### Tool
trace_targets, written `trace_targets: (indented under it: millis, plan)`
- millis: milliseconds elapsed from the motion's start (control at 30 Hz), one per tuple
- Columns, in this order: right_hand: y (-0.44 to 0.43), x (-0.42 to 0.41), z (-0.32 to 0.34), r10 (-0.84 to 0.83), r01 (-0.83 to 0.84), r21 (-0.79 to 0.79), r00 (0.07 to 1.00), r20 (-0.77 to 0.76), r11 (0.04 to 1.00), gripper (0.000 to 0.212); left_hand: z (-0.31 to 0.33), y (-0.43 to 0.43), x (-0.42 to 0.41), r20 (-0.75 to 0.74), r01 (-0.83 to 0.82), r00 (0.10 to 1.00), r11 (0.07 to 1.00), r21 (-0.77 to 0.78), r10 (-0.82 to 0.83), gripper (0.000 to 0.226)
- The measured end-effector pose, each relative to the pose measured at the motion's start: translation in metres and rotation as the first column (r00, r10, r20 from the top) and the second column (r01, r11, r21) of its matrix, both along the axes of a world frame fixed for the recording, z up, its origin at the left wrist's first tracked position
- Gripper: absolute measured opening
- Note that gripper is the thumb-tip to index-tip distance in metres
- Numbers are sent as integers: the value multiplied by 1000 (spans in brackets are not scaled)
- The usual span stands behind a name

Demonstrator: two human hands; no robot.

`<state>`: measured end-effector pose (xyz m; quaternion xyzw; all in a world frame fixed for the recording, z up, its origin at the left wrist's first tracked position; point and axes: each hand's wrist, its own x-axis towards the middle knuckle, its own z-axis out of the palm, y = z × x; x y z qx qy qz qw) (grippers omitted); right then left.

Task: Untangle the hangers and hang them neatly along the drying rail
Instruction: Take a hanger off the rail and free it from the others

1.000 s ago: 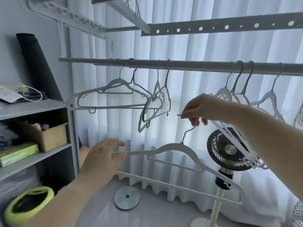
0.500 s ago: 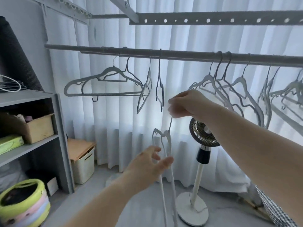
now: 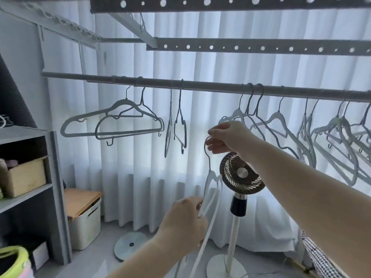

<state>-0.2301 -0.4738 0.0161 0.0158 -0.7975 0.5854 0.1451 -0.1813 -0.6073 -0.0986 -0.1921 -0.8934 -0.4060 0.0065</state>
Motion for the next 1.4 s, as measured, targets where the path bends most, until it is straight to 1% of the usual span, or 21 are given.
trace_targets:
  millis: [67,100,133,167,233,367,433,533,633,700,733,767,867,967,1067,1333,1400]
  plan:
    - [10,-5,6,-53,62,162,997,-60,985,16,6,8,-9,15,13,1000,1000,17,-13,20]
    - [16,-9,9,-90,120,272,989,-119,955,13,9,12,-17,13,14,1000,1000,18,-14,22]
    - [23,-12,13,-120,183,381,976,-183,906,12,14,16,-24,0,5,1000,1000,24,-5,23]
    - [29,-16,16,-135,237,476,962,-239,847,15,18,19,-31,-19,-11,1000,999,37,11,26]
    - [45,-25,25,-144,302,589,943,-301,750,21,27,28,-45,-58,-41,997,996,79,45,30]
    - [77,-47,50,-156,387,671,912,-378,632,29,51,44,-69,-143,-99,983,989,112,115,30]
    - [90,-60,62,-144,434,706,890,-433,559,32,66,53,-81,-152,-82,983,983,166,107,27]
    - [105,-76,73,-115,478,751,868,-483,455,38,91,64,-97,-197,-86,972,973,214,129,37]
    - [116,-87,79,-87,458,800,882,-463,387,48,114,74,-112,-261,-109,950,965,237,172,37]
    - [123,-95,84,-76,442,839,894,-443,316,52,124,83,-123,-283,-130,939,962,241,197,29]
    - [126,-99,87,-70,439,849,896,-439,295,52,128,88,-129,-286,-141,935,960,242,209,24]
    - [128,-102,89,-66,431,853,900,-432,296,52,130,91,-135,-285,-155,932,956,248,225,23]
    - [133,-108,92,-60,372,862,925,-376,345,50,134,101,-151,-248,-180,937,949,259,246,24]
    - [138,-114,91,-25,356,874,929,-369,329,49,135,109,-162,-219,-186,944,947,262,246,22]
    - [142,-120,89,-18,362,868,925,-378,341,48,132,115,-173,-200,-171,954,952,253,224,25]
    - [140,-134,88,-23,394,860,912,-409,324,48,124,115,-188,-146,-123,978,977,171,149,25]
    - [138,-137,88,-33,395,858,912,-408,327,48,124,113,-187,-158,-126,977,985,115,143,23]
